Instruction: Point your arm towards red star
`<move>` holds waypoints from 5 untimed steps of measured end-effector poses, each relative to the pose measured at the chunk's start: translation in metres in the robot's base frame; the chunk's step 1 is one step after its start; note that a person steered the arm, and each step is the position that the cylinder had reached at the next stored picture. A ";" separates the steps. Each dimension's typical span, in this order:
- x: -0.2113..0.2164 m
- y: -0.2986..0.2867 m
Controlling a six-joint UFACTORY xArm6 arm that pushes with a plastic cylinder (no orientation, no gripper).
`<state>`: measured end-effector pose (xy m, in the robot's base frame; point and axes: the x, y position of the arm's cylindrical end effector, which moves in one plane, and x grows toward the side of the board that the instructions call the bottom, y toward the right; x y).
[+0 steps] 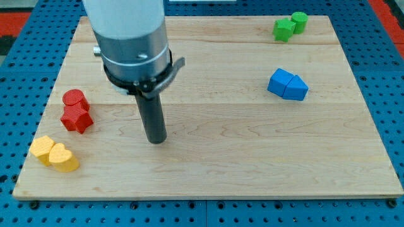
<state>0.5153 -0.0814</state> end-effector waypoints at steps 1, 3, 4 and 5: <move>-0.012 0.006; -0.158 -0.073; -0.212 -0.148; -0.242 -0.224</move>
<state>0.2737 -0.3050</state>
